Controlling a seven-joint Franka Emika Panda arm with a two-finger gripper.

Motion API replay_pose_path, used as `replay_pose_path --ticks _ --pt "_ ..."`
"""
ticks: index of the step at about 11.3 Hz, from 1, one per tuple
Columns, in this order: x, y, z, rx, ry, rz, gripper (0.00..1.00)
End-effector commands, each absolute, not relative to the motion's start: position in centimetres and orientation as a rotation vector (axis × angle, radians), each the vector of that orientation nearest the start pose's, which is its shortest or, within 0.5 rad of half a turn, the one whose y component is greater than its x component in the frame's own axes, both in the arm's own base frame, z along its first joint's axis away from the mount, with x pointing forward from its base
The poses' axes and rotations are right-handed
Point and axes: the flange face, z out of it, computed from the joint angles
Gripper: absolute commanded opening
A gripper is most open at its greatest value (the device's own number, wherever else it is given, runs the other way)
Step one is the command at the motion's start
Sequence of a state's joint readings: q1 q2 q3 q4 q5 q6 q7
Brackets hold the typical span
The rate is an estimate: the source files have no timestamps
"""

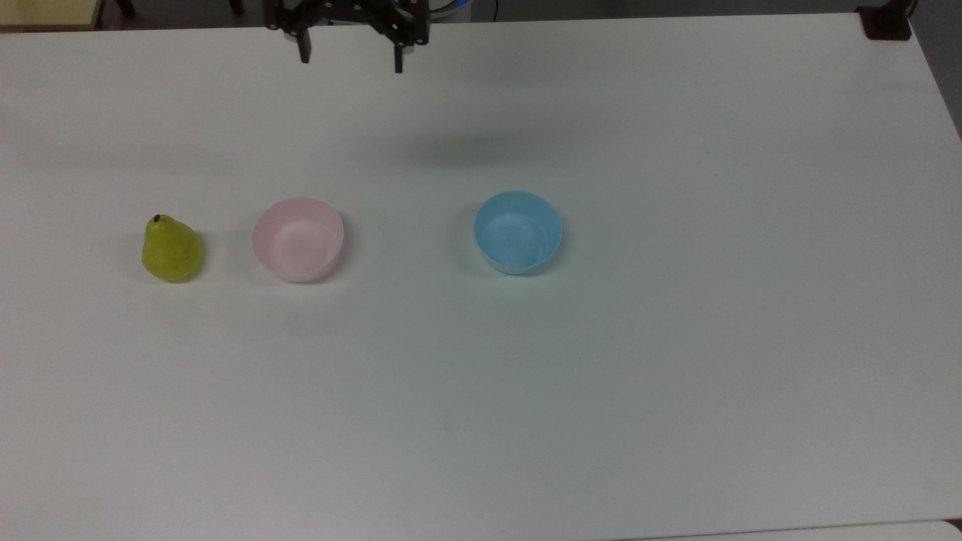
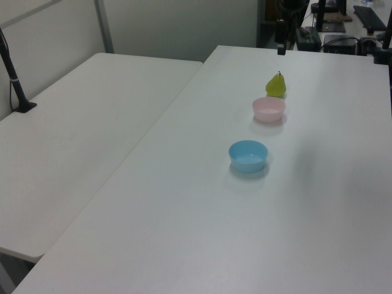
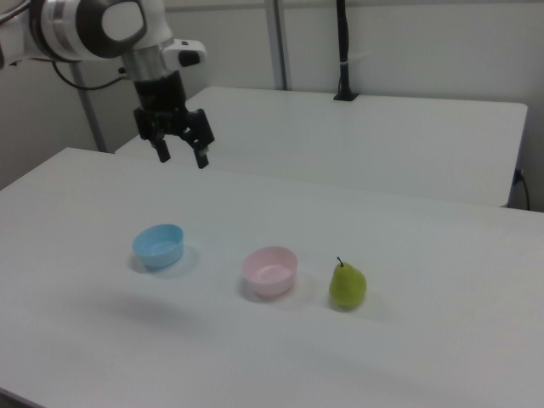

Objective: Place the pear in the bowl
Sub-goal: 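Move the open gripper over the green pear and lower it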

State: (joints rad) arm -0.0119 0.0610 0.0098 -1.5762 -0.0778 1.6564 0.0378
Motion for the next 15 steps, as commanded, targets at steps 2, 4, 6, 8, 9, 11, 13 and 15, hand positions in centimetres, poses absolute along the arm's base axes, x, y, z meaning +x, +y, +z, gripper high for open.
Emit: replay_pose_path --ticks 2,4,6,8,9,11,13,15 --pt "60.3 -8.9 57.4 -3.197 0.001 -0.087 1.00" --pt "61.0 -13.5 55.5 -3.178 0.000 -0.082 1.00" --pt "61.9 -18.4 53.3 -3.178 0.022 -0.166 1.00" --pt "63.2 -21.7 48.6 -3.189 0.042 -0.161 1.00" --pt "63.8 -23.3 46.8 -3.200 0.059 -0.190 1.00" --pt "64.7 -25.2 43.0 -3.210 0.086 -0.213 1.00" --pt "65.6 -25.8 40.0 -3.234 0.070 -0.235 1.00" --pt "65.7 -26.5 37.9 -3.244 0.068 -0.212 1.00"
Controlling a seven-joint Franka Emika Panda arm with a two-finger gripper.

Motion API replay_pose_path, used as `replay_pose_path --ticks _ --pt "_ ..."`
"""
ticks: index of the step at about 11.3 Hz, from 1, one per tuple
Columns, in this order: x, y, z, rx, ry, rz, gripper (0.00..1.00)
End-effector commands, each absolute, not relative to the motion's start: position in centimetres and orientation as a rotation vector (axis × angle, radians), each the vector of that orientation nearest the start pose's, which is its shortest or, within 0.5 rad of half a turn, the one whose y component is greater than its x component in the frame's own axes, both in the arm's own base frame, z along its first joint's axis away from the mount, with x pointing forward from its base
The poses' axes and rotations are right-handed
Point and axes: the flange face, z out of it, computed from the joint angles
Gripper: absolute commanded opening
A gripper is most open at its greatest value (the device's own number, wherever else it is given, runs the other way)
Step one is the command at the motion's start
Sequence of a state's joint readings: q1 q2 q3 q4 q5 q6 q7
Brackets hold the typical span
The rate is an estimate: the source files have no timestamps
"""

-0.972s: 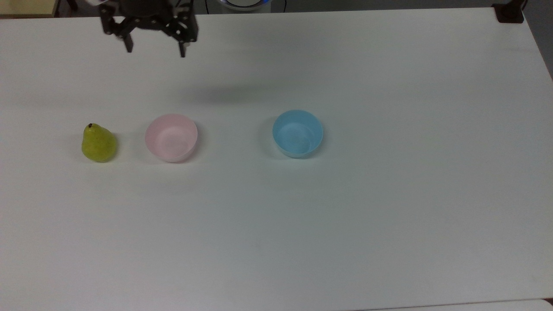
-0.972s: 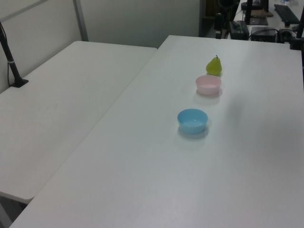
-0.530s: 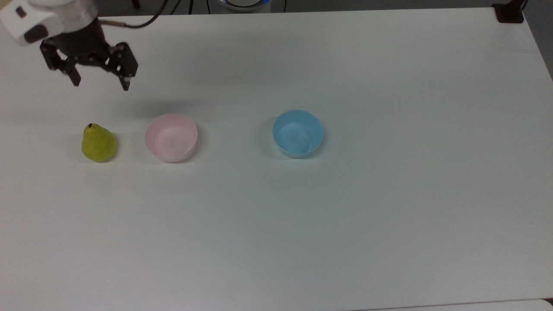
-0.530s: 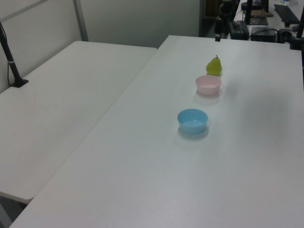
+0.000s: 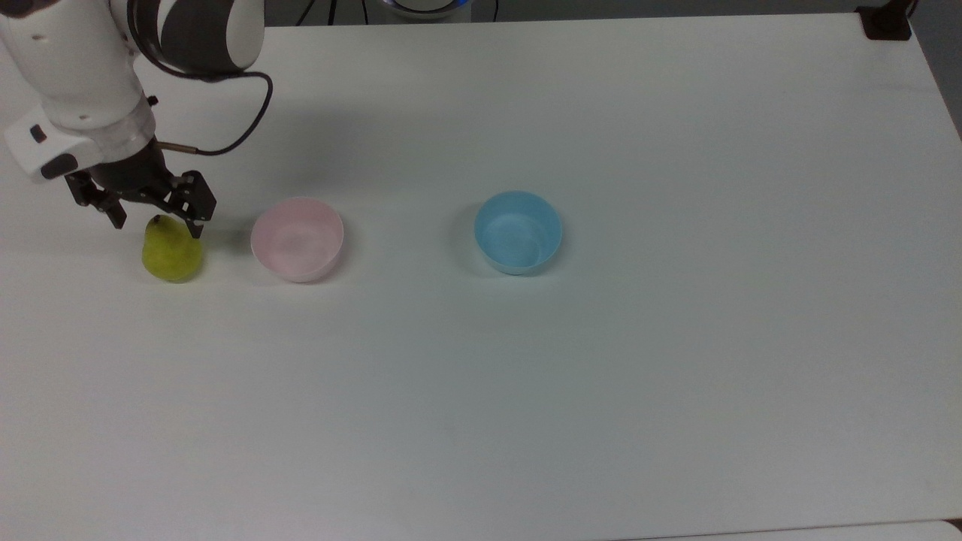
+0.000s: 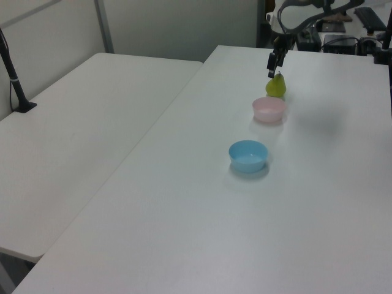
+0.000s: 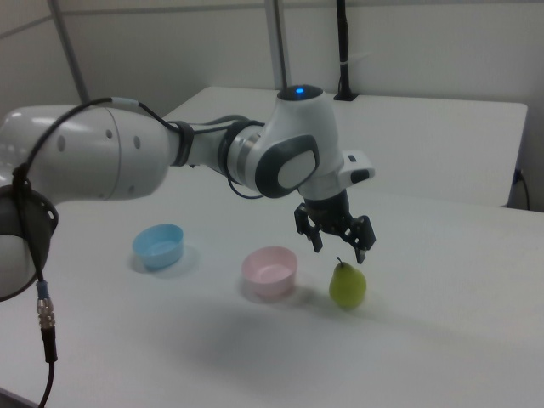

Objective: Place the pear in the bowl
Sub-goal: 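Close the gripper around the green pear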

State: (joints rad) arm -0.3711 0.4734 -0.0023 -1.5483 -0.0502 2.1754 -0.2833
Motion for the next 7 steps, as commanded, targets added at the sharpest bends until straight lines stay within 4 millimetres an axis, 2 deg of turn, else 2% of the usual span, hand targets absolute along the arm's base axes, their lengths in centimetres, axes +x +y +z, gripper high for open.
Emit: replay_pose_path --ticks 1,5,7 --pt "65.6 -27.0 36.6 -3.259 0.059 -0.186 1.00" --pt "65.6 -27.8 33.5 -3.302 0.014 -0.142 0.97" --pt "65.6 -27.8 33.2 -3.303 0.012 -0.152 0.78"
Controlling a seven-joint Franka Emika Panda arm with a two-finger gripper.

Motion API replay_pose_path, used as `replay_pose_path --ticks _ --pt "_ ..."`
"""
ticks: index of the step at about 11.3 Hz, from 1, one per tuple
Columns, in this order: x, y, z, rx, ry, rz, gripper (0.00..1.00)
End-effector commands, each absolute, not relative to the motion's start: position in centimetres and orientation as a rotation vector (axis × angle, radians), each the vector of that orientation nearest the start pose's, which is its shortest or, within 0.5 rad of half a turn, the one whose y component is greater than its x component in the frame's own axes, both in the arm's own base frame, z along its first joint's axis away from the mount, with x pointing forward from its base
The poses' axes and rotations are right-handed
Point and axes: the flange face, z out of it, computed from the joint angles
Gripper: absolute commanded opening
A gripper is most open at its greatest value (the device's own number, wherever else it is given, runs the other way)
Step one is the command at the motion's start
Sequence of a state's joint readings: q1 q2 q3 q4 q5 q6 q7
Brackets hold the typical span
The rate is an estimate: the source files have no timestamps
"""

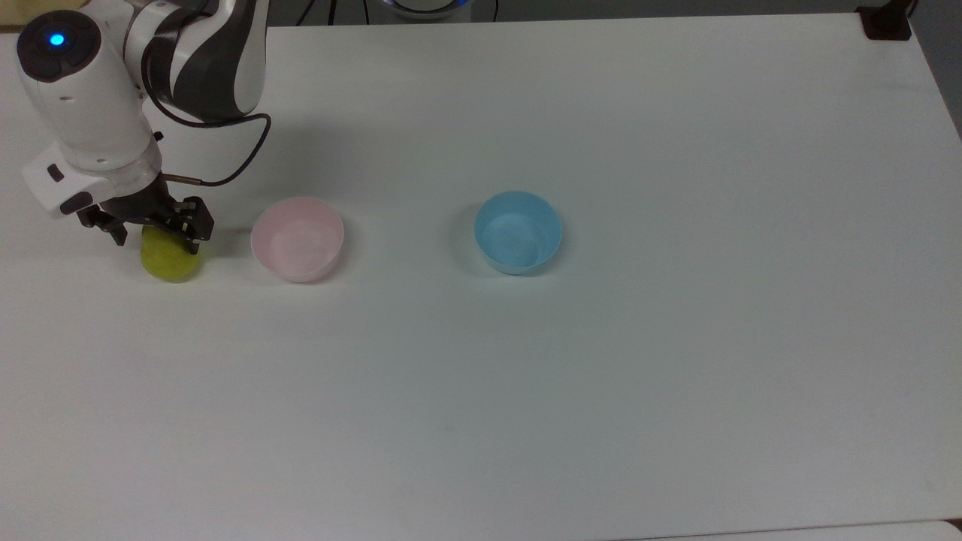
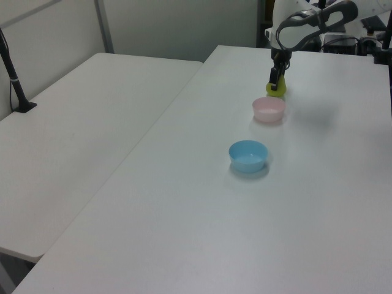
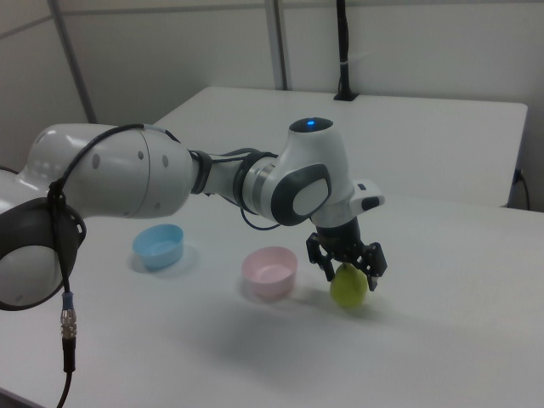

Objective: Place the pear in the bowl
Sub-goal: 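Close the gripper around the green pear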

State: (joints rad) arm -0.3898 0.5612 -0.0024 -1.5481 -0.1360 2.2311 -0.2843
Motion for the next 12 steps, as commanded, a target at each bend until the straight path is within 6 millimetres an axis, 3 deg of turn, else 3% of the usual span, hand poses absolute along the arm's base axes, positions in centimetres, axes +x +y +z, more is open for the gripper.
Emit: replay_pose_path --ticks 1,2,4,6,8,10,12 --pt "65.5 -27.7 33.1 -3.302 0.009 -0.149 0.62" --pt "65.5 -27.7 33.0 -3.302 0.009 -0.149 0.48" --pt "65.5 -27.7 33.1 -3.302 0.009 -0.152 0.34" --pt "65.4 -28.0 33.5 -3.304 0.002 -0.154 0.32" --pt "64.6 -28.9 36.7 -3.310 0.038 -0.192 0.32" --pt "63.3 -28.4 38.9 -3.292 0.054 -0.070 0.32" --pt "63.1 -26.7 41.3 -3.279 0.049 -0.053 0.33"
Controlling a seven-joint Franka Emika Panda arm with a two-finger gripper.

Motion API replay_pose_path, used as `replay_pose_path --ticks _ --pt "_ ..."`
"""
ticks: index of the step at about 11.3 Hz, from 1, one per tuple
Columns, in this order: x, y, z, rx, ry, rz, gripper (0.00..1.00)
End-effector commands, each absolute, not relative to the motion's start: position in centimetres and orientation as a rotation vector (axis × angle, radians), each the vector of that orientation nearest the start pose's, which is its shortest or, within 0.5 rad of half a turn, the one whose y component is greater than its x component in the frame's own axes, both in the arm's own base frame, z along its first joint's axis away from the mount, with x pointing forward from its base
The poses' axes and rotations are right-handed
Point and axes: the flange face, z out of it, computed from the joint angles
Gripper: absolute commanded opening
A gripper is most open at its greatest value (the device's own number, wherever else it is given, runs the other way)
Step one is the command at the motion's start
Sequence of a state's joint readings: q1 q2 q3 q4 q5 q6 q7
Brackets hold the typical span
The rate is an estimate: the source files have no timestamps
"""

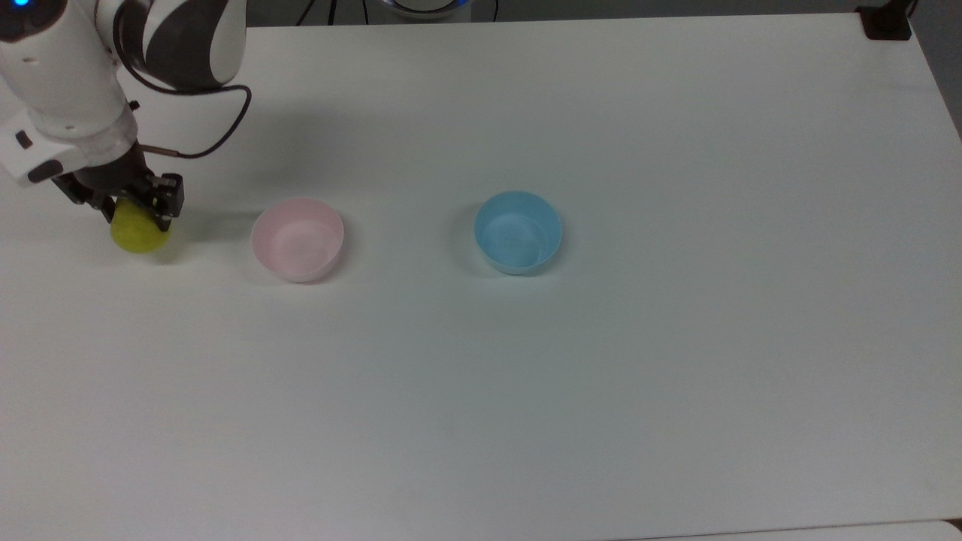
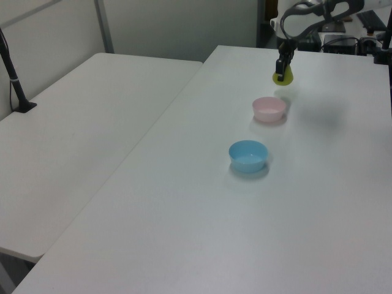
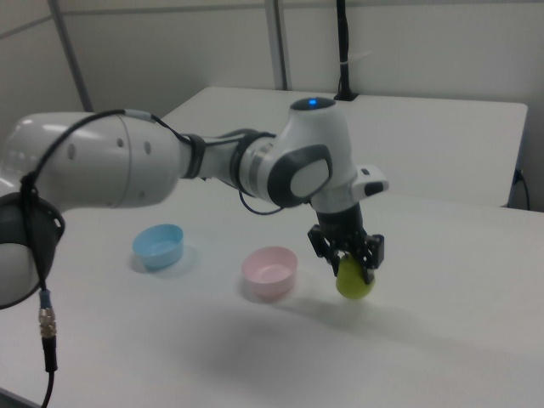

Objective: Place the pear in the bowl
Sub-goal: 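Lift the pear and carry it over the pink bowl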

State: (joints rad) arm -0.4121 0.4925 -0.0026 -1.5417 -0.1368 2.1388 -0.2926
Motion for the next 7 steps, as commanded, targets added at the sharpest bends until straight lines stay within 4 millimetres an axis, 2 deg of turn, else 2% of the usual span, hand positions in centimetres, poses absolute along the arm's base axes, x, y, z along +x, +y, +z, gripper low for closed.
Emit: replay_pose_path --ticks 1,4,5,7 --pt "63.1 -25.2 42.4 -3.274 0.026 -0.034 0.33" --pt "63.4 -19.8 45.0 -3.266 0.081 -0.007 0.33" --pt "63.4 -17.9 45.3 -3.263 0.110 0.003 0.33" --pt "63.9 -13.5 44.7 -3.260 0.135 0.010 0.33"
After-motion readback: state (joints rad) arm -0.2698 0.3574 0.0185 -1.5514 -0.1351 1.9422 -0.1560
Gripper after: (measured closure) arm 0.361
